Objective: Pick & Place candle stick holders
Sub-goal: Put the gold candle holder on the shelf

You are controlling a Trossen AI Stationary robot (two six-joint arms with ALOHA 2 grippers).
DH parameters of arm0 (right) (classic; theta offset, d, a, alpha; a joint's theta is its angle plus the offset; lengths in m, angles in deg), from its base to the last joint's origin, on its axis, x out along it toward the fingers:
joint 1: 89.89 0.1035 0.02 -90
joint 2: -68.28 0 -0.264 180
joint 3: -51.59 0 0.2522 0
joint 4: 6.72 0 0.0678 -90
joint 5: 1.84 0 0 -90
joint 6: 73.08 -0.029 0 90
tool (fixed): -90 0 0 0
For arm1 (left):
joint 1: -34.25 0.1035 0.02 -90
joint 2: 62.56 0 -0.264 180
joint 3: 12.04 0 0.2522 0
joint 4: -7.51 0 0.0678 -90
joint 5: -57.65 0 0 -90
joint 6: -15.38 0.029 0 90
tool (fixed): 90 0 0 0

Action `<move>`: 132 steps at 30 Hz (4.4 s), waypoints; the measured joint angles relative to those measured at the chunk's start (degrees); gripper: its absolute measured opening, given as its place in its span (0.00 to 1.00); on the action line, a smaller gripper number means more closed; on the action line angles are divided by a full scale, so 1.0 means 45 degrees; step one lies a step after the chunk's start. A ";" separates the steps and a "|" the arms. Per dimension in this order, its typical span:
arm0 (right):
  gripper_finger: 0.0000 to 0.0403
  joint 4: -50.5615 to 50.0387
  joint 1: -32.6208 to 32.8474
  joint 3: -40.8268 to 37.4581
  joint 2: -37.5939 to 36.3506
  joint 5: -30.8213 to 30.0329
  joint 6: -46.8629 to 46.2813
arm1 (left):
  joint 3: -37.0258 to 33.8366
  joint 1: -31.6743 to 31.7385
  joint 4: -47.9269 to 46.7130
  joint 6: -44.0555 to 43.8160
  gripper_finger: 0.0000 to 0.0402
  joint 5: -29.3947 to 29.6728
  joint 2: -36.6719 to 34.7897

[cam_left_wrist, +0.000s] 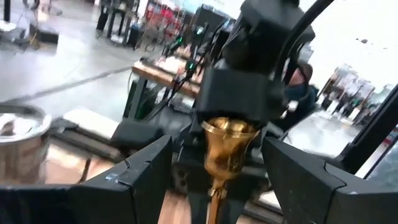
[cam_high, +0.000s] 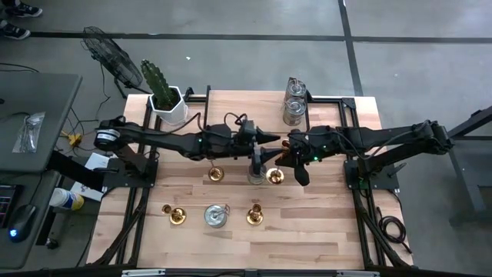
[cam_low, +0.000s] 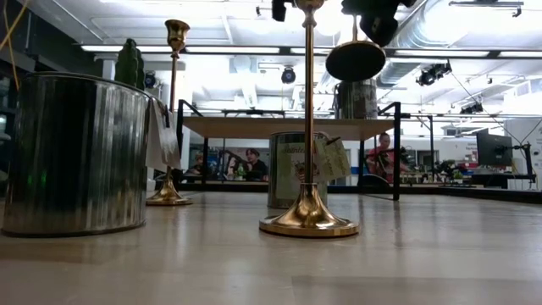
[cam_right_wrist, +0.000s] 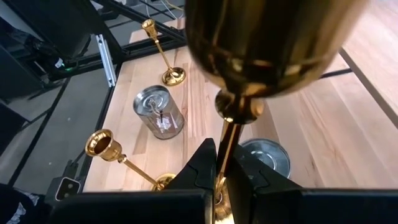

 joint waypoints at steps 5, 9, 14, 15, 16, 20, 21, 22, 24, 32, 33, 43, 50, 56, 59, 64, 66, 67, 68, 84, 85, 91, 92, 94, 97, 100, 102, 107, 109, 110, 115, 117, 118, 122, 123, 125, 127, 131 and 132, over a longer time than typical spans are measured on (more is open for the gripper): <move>0.02 0.0124 0.0000 0.0000 0.0049 -0.0012 0.0120 | -0.0001 0.0000 0.0590 -0.0027 0.61 -0.0022 0.0439; 0.02 0.0136 0.0000 -0.0005 0.0113 -0.0008 0.0009 | -0.0008 0.0000 0.0874 -0.0112 0.61 -0.0370 0.0478; 0.02 0.0114 0.0000 -0.0005 0.0126 -0.0009 -0.0014 | -0.0013 0.0000 0.0788 -0.0112 0.61 -0.0472 0.0473; 0.02 0.0126 0.0000 -0.0005 0.0126 -0.0010 -0.0014 | -0.0013 0.0000 0.0858 -0.0112 0.61 -0.0581 0.0473; 0.02 0.0130 0.0000 -0.0005 0.0126 -0.0008 -0.0014 | -0.0013 0.0000 0.0916 -0.0112 0.61 -0.0666 0.0473; 0.02 0.0130 0.0000 -0.0005 0.0126 -0.0005 -0.0014 | -0.0013 0.0000 0.0821 -0.0112 0.61 -0.0730 0.0473; 0.02 0.0140 0.0000 -0.0005 0.0126 -0.0009 -0.0014 | -0.0013 0.0000 0.0839 -0.0109 0.61 -0.0662 0.0473; 0.02 0.0153 0.0000 -0.0005 0.0126 -0.0005 -0.0018 | -0.0013 0.0000 0.0887 -0.0062 0.61 -0.0594 0.0473; 0.02 0.0169 0.0000 -0.0005 0.0131 -0.0005 -0.0015 | -0.0013 0.0000 0.0954 0.0048 0.61 -0.0588 0.0473; 0.02 0.0164 0.0000 -0.0005 0.0131 -0.0005 -0.0018 | -0.0024 0.0000 0.1139 0.0043 0.61 -0.0544 0.0945; 0.02 0.0173 0.0000 -0.0005 0.0131 -0.0005 -0.0018 | 0.0103 0.0000 0.1194 0.0043 0.61 -0.0511 0.1097; 0.02 0.0083 0.0000 -0.0005 0.0131 -0.0032 -0.0111 | 0.1006 0.0000 0.0253 0.0786 0.55 -0.0544 0.1163; 0.02 0.0067 0.0005 -0.0005 0.0131 -0.0039 -0.0111 | 0.1129 -0.0005 -0.0488 0.0612 0.41 -0.0776 0.1109; 0.02 0.0057 0.0005 -0.0005 0.0131 -0.0015 -0.0023 | 0.1129 0.0005 -0.0386 0.0670 0.30 -0.0729 0.1105; 0.02 0.0067 0.0005 -0.0005 0.0131 0.0008 -0.0028 | 0.1129 0.0005 -0.0381 0.0714 0.25 -0.0739 0.1105; 0.02 0.0057 0.0005 -0.0005 0.0131 0.0049 -0.0028 | 0.1129 0.0005 -0.0376 0.0714 0.24 -0.0812 0.1105; 0.02 0.0057 0.0005 -0.0005 0.0131 0.0044 -0.0032 | 0.1128 0.0005 -0.0377 0.0714 0.24 -0.0817 0.1105; 0.02 0.0057 0.0005 -0.0005 0.0131 0.0044 -0.0028 | 0.1124 0.0005 -0.0376 0.0714 0.24 -0.0827 0.1105; 0.02 0.0057 0.0005 -0.0005 0.0131 0.0044 -0.0033 | 0.1124 0.0005 -0.0376 0.0714 0.24 -0.0836 0.1105; 0.24 -0.0521 0.0000 0.0019 0.0131 -0.0151 -0.0409 | 0.1114 -0.0010 -0.0556 0.0704 0.25 -0.0753 0.1105; 0.27 -0.0644 0.0000 0.0018 0.0131 -0.0084 -0.0489 | 0.1114 -0.0010 -0.0557 0.0704 0.25 -0.0753 0.1105; 0.47 -0.1486 0.0000 0.0019 -0.0118 0.0028 -0.0736 | 0.1109 -0.0006 -0.0719 0.0816 0.26 -0.0595 0.1105; 0.50 -0.1648 0.0000 0.0019 -0.0210 0.0037 -0.0737 | 0.1109 -0.0005 -0.0732 0.0838 0.26 -0.0564 0.1105; 0.55 -0.2091 0.0000 0.0019 -0.0420 -0.0007 -0.0737 | 0.1109 -0.0005 -0.0834 0.1055 0.26 -0.0268 0.1095; 0.58 -0.2734 0.0000 0.0019 -0.0863 -0.0285 -0.0809 | 0.1095 -0.0010 -0.1300 0.1545 0.26 0.0391 0.0859; 0.58 -0.3225 -0.0005 0.0019 -0.1359 -0.0395 -0.1004 | 0.1105 -0.0010 -0.1965 0.2098 0.26 0.1743 0.0343; 0.58 -0.3366 -0.0005 0.0019 -0.1694 -0.0471 -0.1179 | 0.1109 -0.0005 -0.2387 0.2439 0.26 0.2905 -0.0003; 0.58 -0.3319 -0.0001 0.0019 -0.2283 -0.1186 -0.1670 | 0.1118 0.0075 -0.3324 0.3194 0.26 0.5684 -0.0770; 0.58 -0.3204 -0.0005 0.0019 -0.2378 -0.1548 -0.1728 | 0.1114 0.0187 -0.3498 0.3493 0.26 0.6271 -0.0998; 0.58 -0.3183 -0.0005 0.0019 -0.2422 -0.1686 -0.1703 | 0.1114 0.0266 -0.3580 0.3482 0.26 0.6378 -0.1117; 0.58 -0.3154 -0.0005 0.0010 -0.2433 -0.1699 -0.1341 | 0.1114 0.0764 -0.3934 0.3482 0.26 0.6464 -0.1596; 0.58 -0.3154 -0.0001 0.0005 -0.2433 -0.1735 -0.1356 | 0.1114 0.1011 -0.3971 0.3482 0.26 0.6464 -0.1702; 0.58 -0.3154 0.0000 0.0005 -0.2433 -0.1837 -0.1374 | 0.1119 0.1159 -0.3921 0.3481 0.26 0.6459 -0.1717; 0.58 -0.3159 -0.0005 0.0005 -0.2433 -0.2152 -0.1437 | 0.1119 0.1826 -0.3953 0.3413 0.26 0.6459 -0.1713; 0.58 -0.3159 -0.0005 0.0005 -0.2433 -0.2157 -0.1452 | 0.1119 0.1985 -0.3939 0.3369 0.26 0.6455 -0.1713; 0.58 -0.3166 -0.0005 0.0005 -0.2433 -0.2157 -0.1451 | 0.1119 0.2278 -0.3901 0.3212 0.26 0.6371 -0.1713; 0.58 -0.3168 -0.0005 0.0005 -0.2433 -0.2212 -0.1451 | 0.1119 0.2541 -0.3922 0.3042 0.26 0.6228 -0.1708; 0.58 -0.3168 -0.0005 0.0005 -0.2433 -0.2754 -0.1583 | 0.1119 0.3022 -0.3922 0.3121 0.26 0.6307 -0.1703; 0.58 -0.3168 -0.0005 0.0005 -0.2433 -0.2843 -0.1678 | 0.1119 0.3141 -0.3932 0.3140 0.26 0.6385 -0.1703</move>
